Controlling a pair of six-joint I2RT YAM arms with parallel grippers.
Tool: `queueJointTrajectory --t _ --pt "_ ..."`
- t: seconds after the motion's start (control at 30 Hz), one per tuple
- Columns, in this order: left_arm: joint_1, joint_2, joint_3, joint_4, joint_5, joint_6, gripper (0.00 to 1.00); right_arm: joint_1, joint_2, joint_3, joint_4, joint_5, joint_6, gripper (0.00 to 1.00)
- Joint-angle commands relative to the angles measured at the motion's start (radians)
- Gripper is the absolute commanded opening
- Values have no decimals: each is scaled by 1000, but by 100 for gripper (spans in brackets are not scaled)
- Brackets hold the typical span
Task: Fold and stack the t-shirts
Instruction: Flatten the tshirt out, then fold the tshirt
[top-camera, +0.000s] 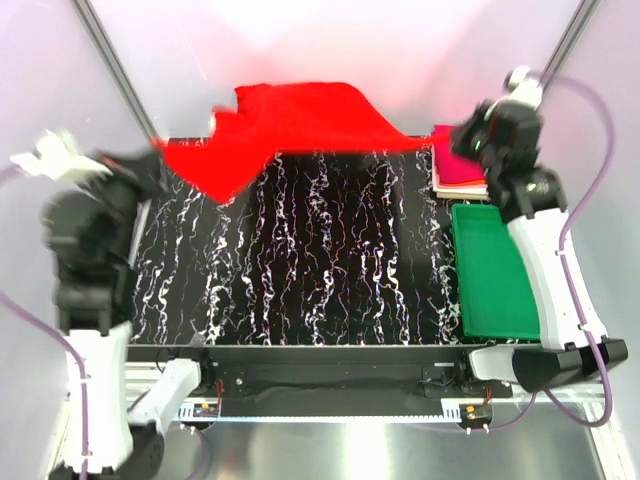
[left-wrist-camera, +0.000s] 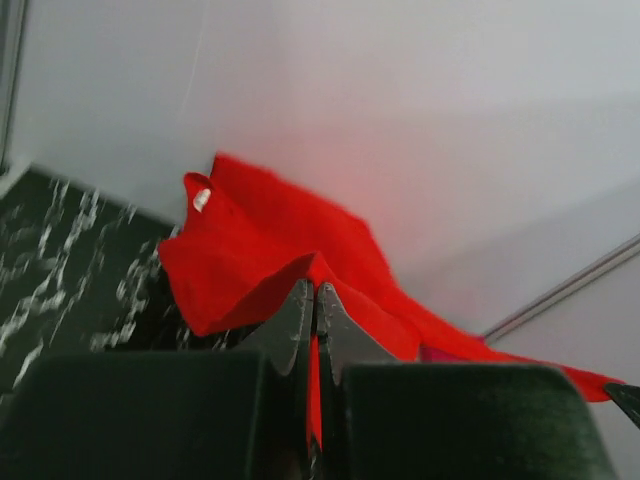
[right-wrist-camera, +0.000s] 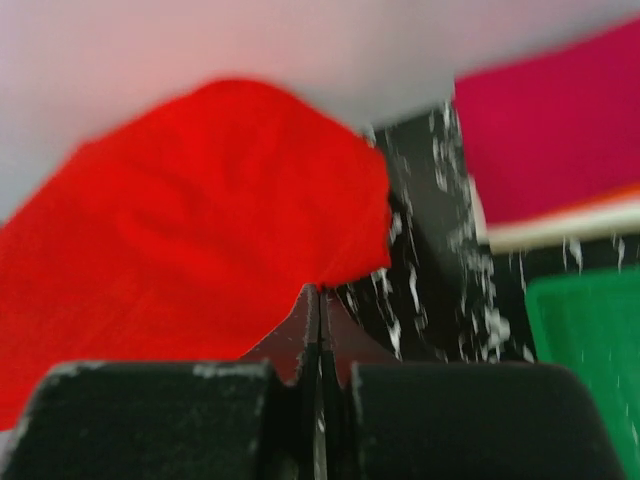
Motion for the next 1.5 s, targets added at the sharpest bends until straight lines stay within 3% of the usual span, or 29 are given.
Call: queueJointTrajectory --t 0.0,0.13,0.27,0.53,0.8,1.13,1.47 --pt "4 -116 -338 -68 5 -38 0 -1 -122 -250 68 -92 70 0" --pt "4 -266 -552 -199 -72 -98 0 2 -208 -568 81 -167 120 0" --pt "6 -424 -718 -275 -162 -172 0 2 -280 -781 88 -218 165 0" --pt "4 -405 -870 -305 -262 -325 0 2 -392 -1019 52 -221 292 0" --pt "4 -324 -862 -241 -298 -281 0 2 -406 -1109 40 -175 358 0" --pt "3 9 -805 -34 -216 -196 0 2 -331 -1103 19 -43 375 0" --pt "4 219 -671 15 -209 -58 0 2 -239 -1068 37 34 352 0"
